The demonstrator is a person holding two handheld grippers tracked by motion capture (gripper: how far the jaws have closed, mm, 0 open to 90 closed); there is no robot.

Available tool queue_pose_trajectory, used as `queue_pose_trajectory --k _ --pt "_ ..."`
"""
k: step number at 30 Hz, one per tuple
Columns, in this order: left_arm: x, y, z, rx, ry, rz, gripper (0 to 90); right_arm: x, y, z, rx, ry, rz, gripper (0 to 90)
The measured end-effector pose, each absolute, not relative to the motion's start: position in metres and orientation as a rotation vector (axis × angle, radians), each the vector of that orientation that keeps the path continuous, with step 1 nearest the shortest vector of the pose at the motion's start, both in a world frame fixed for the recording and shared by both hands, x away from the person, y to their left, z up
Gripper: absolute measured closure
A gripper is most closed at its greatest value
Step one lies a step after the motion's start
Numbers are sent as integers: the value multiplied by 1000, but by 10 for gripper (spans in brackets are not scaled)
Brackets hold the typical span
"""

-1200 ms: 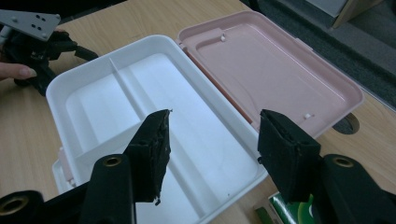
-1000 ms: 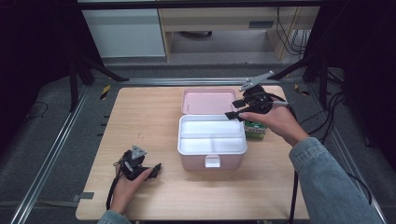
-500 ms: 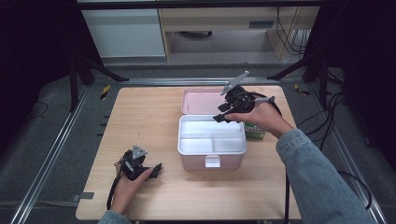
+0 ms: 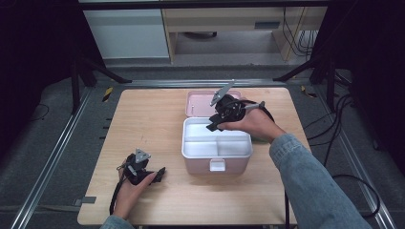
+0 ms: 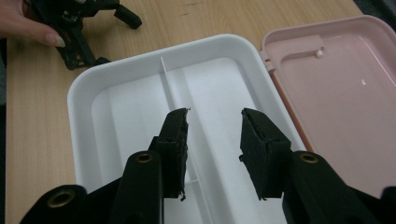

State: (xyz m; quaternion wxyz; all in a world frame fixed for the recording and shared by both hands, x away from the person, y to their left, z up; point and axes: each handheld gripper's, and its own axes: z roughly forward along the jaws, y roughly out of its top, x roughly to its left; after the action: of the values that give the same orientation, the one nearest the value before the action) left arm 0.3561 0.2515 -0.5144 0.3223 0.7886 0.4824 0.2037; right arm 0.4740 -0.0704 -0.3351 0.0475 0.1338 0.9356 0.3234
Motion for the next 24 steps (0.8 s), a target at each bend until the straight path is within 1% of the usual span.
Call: queue_pose_trajectory --k 9,24 --pt "356 251 -514 2071 1267 534 34 474 -61 -347 339 2907 932 660" --pt "356 251 -514 2072 1265 532 32 473 -51 -363 218 2987 786 683"
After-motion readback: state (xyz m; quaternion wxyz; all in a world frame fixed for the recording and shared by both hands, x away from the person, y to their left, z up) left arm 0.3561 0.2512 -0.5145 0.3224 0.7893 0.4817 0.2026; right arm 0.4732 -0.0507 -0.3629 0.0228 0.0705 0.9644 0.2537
